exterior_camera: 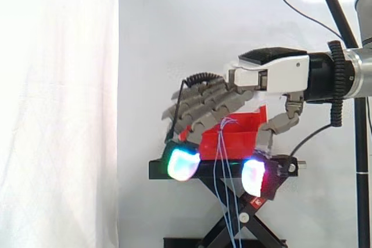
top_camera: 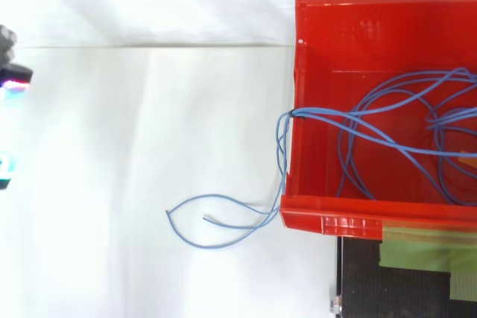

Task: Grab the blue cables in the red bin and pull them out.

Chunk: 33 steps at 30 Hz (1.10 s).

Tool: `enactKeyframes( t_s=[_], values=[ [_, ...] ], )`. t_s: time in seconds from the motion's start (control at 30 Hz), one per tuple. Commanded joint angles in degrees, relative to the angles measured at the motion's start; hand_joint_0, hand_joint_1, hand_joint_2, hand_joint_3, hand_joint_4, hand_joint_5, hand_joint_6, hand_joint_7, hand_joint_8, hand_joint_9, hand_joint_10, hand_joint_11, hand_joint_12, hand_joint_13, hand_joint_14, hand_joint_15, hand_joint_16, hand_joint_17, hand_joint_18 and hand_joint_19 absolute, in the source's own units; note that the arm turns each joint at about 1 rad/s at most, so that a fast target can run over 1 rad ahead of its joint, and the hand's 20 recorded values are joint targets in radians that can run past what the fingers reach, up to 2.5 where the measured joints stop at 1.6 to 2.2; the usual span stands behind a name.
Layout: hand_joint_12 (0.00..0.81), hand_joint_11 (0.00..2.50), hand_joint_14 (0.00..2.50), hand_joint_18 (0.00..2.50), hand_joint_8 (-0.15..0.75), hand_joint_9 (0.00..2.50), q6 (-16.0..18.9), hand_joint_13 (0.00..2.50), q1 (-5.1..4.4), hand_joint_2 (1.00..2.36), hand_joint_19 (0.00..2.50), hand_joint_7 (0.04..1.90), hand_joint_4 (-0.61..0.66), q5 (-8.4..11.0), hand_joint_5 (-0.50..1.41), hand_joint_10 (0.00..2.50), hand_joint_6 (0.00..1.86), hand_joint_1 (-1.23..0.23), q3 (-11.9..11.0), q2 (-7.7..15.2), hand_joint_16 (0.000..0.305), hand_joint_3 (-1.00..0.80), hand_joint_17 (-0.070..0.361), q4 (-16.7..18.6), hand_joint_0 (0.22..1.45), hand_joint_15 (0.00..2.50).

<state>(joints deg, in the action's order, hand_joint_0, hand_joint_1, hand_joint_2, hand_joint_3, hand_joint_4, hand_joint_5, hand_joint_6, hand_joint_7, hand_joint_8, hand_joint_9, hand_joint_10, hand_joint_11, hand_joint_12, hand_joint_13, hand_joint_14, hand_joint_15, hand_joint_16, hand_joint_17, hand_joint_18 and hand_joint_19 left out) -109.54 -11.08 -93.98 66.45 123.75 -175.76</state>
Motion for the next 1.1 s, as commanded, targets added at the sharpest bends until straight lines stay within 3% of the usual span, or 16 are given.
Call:
enactKeyframes(
  t_s=[0.0, 0.1, 0.17, 0.2, 0.3, 0.6, 0.77, 0.93, 1.0, 1.07],
  values=[
    [0.328, 0.23, 0.01, 0.20, 0.241, 0.53, -7.13, 0.39, 0.09, 1.00, 0.18, 0.53, 0.19, 0.02, 0.54, 0.01, 0.01, -0.92, 0.00, 0.00, 0.046, -1.00, 0.104, 2.00, 0.76, 0.17],
    [0.329, 0.23, 0.01, 0.20, 0.242, 0.53, -7.57, 0.39, 0.00, 1.00, 0.17, 0.53, 0.20, 0.02, 0.55, 0.01, 0.01, -0.92, 1.40, 0.00, 0.046, -1.00, 0.104, 2.96, 0.76, 0.17],
    [0.329, 0.23, 0.01, 0.20, 0.242, 0.53, -7.40, 0.39, 0.00, 1.00, 0.18, 0.53, 0.20, -0.06, 0.54, 0.01, 0.01, -0.92, 3.87, 0.00, 0.046, -1.00, 0.104, 4.90, 0.76, 0.18],
    [0.328, 0.23, 0.01, 0.20, 0.241, 0.53, -6.78, 0.39, 0.00, 1.00, 0.18, 0.53, 0.20, 0.20, 0.55, 0.01, 0.01, -0.92, 6.06, 0.00, 0.046, -1.00, 0.104, 8.50, 0.76, 0.18],
    [0.328, 0.23, 0.01, 0.20, 0.242, 0.53, -4.41, 0.39, 0.09, 1.00, 0.18, 0.53, 0.20, 0.46, 0.55, 0.01, 0.01, -0.92, 8.35, 0.00, 0.046, -1.00, 0.104, 14.30, 0.77, 0.17],
    [0.328, 0.23, 0.01, 0.21, 0.241, 0.54, 2.27, 0.39, 0.18, 1.00, 0.19, 0.52, 0.20, 0.38, 0.55, 0.01, 0.01, -0.92, 8.44, 0.00, 0.046, -1.00, 0.104, 9.03, 0.77, 0.18],
    [0.328, 0.23, 0.01, 0.21, 0.241, 0.54, 5.08, 0.40, 0.79, 1.00, 0.18, 0.52, 0.20, 0.20, 0.55, 0.01, 0.01, -0.91, 8.26, 0.00, 0.046, -1.00, 0.104, 7.09, 0.77, 0.18],
    [0.327, 0.23, 0.01, 0.21, 0.241, 0.54, 4.47, 0.40, 1.50, 1.00, 0.19, 0.52, 0.20, -1.12, 0.55, 0.01, 0.01, -0.91, 7.29, 0.00, 0.046, -1.00, 0.103, 4.90, 0.77, 0.18],
    [0.328, 0.23, 0.01, 0.21, 0.241, 0.54, 2.98, 0.40, 1.85, 1.00, 0.18, 0.52, 0.20, -2.17, 0.55, 0.01, 0.01, -0.91, 6.59, 0.00, 0.046, -1.00, 0.103, 4.02, 0.77, 0.18],
    [0.328, 0.23, 0.01, 0.21, 0.239, 0.54, -0.63, 0.40, 2.38, 1.00, 0.18, 0.52, 0.19, -3.49, 0.55, 0.01, 0.01, -0.91, 5.36, 0.00, 0.046, -1.00, 0.103, 2.26, 0.77, 0.18]
  ],
)
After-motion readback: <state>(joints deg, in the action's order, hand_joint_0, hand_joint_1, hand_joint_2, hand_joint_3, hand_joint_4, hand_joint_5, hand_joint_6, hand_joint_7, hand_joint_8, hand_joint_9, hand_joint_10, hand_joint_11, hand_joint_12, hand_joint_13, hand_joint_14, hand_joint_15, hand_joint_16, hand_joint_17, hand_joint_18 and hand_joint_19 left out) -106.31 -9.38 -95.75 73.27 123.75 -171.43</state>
